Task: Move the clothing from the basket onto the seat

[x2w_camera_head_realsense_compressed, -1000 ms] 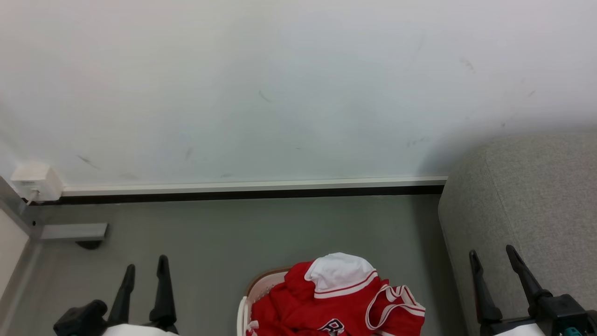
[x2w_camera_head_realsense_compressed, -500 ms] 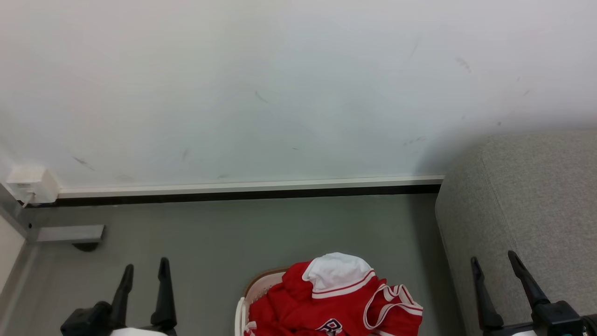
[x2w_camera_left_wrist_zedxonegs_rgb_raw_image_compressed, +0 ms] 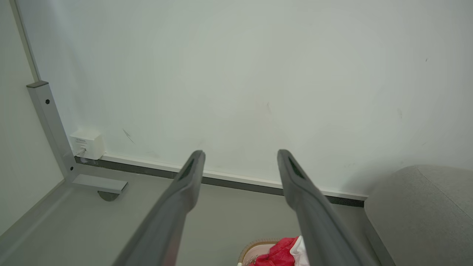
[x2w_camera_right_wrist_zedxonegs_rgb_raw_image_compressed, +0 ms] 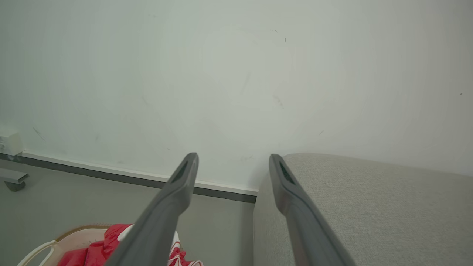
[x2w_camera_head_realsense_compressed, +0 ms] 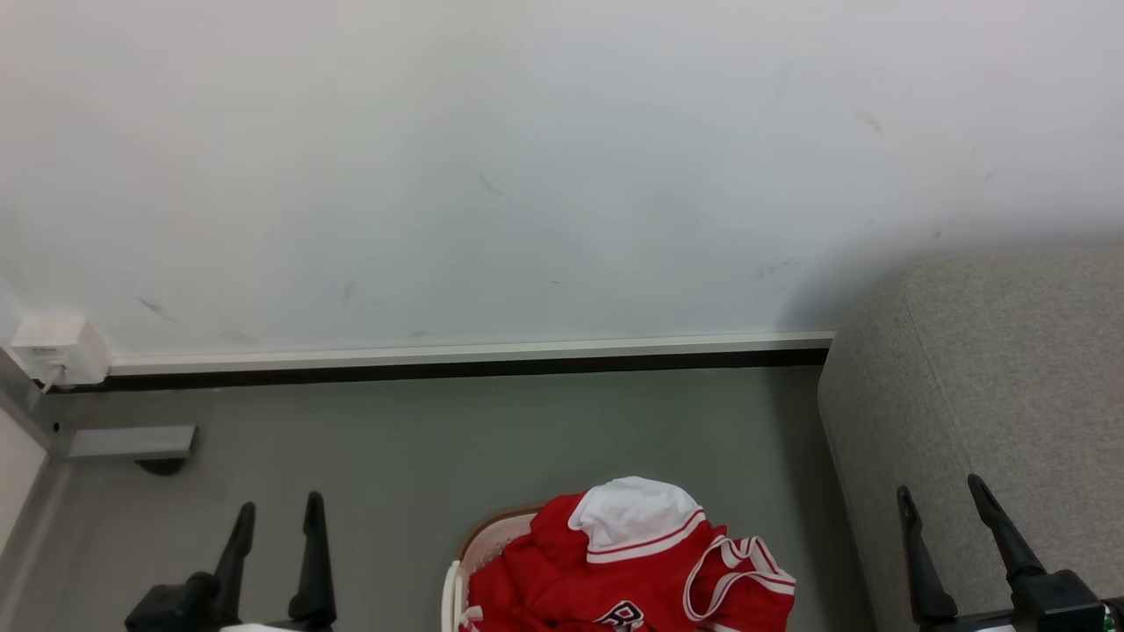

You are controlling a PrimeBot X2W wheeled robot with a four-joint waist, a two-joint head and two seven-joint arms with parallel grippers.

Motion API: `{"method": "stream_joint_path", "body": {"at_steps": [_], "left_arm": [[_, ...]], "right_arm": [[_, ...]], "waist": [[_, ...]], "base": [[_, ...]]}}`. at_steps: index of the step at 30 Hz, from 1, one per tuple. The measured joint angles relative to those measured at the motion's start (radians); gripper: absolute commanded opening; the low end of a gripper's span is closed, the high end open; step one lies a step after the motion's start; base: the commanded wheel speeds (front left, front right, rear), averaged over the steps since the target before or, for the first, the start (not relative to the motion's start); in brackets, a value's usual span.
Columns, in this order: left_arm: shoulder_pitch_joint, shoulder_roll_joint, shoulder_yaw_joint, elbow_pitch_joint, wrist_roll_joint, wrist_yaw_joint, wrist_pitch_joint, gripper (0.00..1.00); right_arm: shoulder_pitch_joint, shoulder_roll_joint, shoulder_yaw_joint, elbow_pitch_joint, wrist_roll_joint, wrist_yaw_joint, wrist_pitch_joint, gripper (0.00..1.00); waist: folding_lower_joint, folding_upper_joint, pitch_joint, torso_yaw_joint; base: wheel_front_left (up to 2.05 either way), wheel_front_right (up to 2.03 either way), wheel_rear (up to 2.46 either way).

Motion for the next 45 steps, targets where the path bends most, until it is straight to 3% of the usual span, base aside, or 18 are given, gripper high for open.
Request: {"method": "stream_joint_path", "body": {"at_steps": [29,38,45], "left_arm": [[0.004,0.000,-0.018,0.026,-0.010,-0.018,0.000,1.00],[-0.062,0.001,-0.084,0.024,-0.011,-0.040,0.000,1.00],[-0.155,0.001,-0.203,0.083,0.023,-0.062,0.000,1.00]], "right_arm": [[0.000,0.000,0.002,0.025,0.044,0.000,0.000,1.00],[-0.039,-0.001,-0.004,0.008,0.044,0.000,0.000,1.00],[-0.090,-0.001,-0.002,-0.008,0.053,0.000,0.000,1.00]], "waist": [[0.0001,0.0000,0.019,0.004],[0.0000,0.0000,0.111,-0.012],[0.0001,0.0000,0.208,-0.026]], "base": [[0.00,0.00,0.00],[0.00,0.00,0.00],[0.00,0.00,0.00]]}}
